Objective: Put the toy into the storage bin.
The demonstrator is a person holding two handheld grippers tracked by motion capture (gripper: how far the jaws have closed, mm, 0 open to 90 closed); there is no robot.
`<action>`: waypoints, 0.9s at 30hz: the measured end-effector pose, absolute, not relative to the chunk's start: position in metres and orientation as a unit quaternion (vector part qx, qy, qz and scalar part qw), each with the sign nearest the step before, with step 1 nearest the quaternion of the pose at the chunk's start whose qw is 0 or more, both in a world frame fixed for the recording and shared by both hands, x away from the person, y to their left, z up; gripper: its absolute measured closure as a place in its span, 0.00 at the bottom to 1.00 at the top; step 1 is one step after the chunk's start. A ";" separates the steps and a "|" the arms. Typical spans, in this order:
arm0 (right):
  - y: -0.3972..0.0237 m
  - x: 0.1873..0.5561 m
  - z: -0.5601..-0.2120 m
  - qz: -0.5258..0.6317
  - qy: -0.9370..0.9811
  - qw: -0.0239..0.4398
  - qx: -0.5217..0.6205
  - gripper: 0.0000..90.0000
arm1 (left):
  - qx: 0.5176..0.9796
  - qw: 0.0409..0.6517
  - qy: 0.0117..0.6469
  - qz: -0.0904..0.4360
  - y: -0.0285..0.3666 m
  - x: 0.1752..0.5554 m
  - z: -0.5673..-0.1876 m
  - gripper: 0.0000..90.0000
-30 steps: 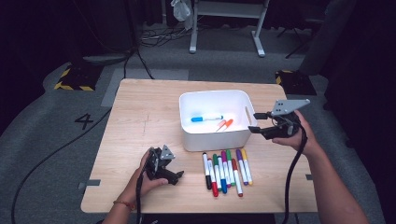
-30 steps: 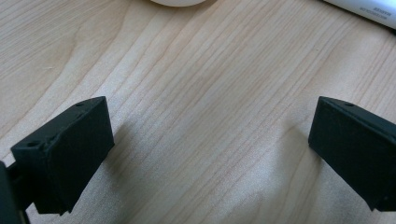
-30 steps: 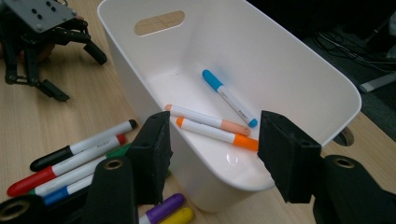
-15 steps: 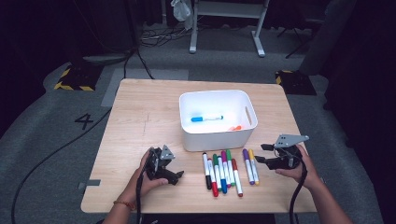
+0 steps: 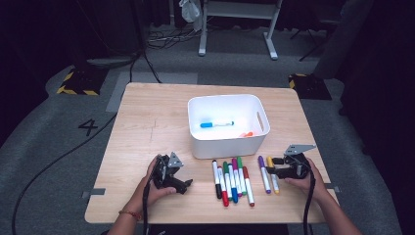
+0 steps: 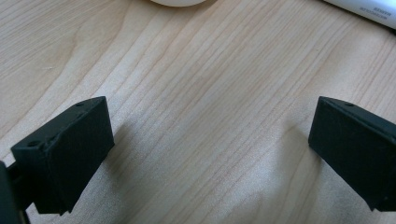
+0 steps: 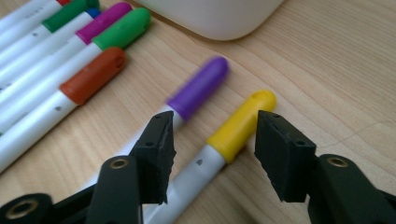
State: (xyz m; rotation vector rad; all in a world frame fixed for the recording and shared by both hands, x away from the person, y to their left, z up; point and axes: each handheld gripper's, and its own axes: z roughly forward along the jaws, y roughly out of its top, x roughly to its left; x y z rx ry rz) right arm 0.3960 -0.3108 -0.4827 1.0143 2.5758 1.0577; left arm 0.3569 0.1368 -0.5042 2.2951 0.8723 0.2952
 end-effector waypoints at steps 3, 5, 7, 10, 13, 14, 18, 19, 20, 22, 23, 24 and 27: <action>-0.311 0.399 -0.488 0.354 0.866 0.085 0.344 0.61 | 0.877 0.328 0.333 0.112 0.137 0.357 -0.504 0.00; -0.311 0.399 -0.490 0.356 0.866 0.087 0.340 0.62 | 0.877 0.328 0.333 0.113 0.137 0.357 -0.504 0.00; -0.309 0.399 -0.490 0.355 0.869 0.090 0.333 0.67 | 0.877 0.328 0.333 0.112 0.137 0.357 -0.504 0.00; -0.305 0.399 -0.490 0.351 0.873 0.100 0.323 0.71 | 0.877 0.328 0.333 0.112 0.137 0.357 -0.504 0.00; -0.299 0.400 -0.490 0.352 0.875 0.107 0.315 0.76 | 0.877 0.328 0.334 0.113 0.137 0.357 -0.504 0.00; -0.298 0.400 -0.491 0.352 0.876 0.109 0.312 0.79 | 0.877 0.328 0.334 0.113 0.137 0.357 -0.504 0.00; -0.292 0.398 -0.491 0.353 0.881 0.110 0.296 0.83 | 0.877 0.328 0.333 0.113 0.137 0.357 -0.504 0.00; -0.292 0.398 -0.491 0.355 0.881 0.108 0.294 0.83 | 0.877 0.328 0.334 0.112 0.137 0.357 -0.504 0.00; -0.292 0.398 -0.491 0.357 0.882 0.102 0.291 0.83 | 0.877 0.327 0.333 0.113 0.137 0.357 -0.504 0.00; -0.292 0.398 -0.492 0.364 0.881 0.095 0.288 0.83 | 0.877 0.328 0.333 0.112 0.137 0.357 -0.504 0.00; -0.292 0.398 -0.492 0.367 0.881 0.091 0.285 0.83 | 0.877 0.328 0.334 0.112 0.137 0.357 -0.504 0.00; -0.291 0.397 -0.492 0.369 0.882 0.088 0.279 0.83 | 0.877 0.328 0.334 0.112 0.137 0.357 -0.504 0.00; -0.285 0.397 -0.492 0.371 0.887 0.082 0.260 0.83 | 0.877 0.328 0.333 0.112 0.137 0.357 -0.504 0.00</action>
